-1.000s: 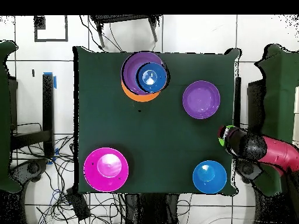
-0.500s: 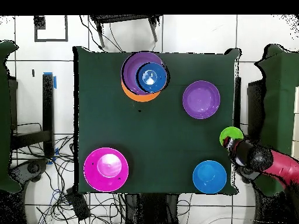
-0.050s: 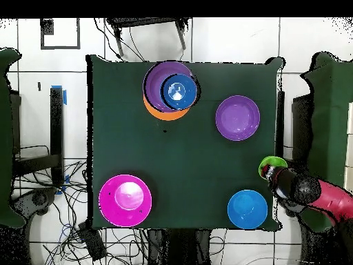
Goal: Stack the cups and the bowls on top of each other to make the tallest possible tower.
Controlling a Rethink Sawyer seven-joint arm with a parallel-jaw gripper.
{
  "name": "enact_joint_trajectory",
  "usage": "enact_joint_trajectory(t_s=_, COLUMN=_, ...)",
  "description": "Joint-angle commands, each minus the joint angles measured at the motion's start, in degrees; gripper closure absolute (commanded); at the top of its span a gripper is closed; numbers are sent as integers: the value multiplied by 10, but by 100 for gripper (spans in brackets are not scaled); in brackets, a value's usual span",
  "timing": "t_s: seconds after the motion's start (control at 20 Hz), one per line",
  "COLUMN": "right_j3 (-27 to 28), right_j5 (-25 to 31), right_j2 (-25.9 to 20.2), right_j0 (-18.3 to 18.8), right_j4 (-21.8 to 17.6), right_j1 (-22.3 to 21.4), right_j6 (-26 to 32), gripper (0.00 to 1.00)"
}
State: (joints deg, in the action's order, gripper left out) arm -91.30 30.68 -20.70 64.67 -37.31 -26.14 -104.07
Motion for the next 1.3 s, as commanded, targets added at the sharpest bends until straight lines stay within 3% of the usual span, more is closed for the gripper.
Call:
enact_joint_trajectory(t_s=0.05, right_j3=-33, right_j5=17, right_j2=-30, right_j0=-45, right_j4=-36, right_j1=9, right_j6=82, gripper=0)
enact_joint_trajectory(t_s=0.25, right_j3=-30, right_j5=11, right_j2=-34, right_j0=-59, right_j4=-33, right_j1=6, right_j6=74, gripper=0)
enact_joint_trajectory(t_s=0.5, right_j3=-4, right_j5=35, right_j2=-44, right_j0=-69, right_j4=-33, right_j1=5, right_j6=106, gripper=0)
enact_joint_trajectory(t_s=0.95, right_j3=-1, right_j5=48, right_j2=-74, right_j0=-65, right_j4=-13, right_j1=26, right_j6=113, gripper=0)
enact_joint_trajectory(t_s=1.3, right_j3=-2, right_j5=64, right_j2=-66, right_j0=-80, right_j4=-17, right_j1=2, right_j6=100, gripper=0)
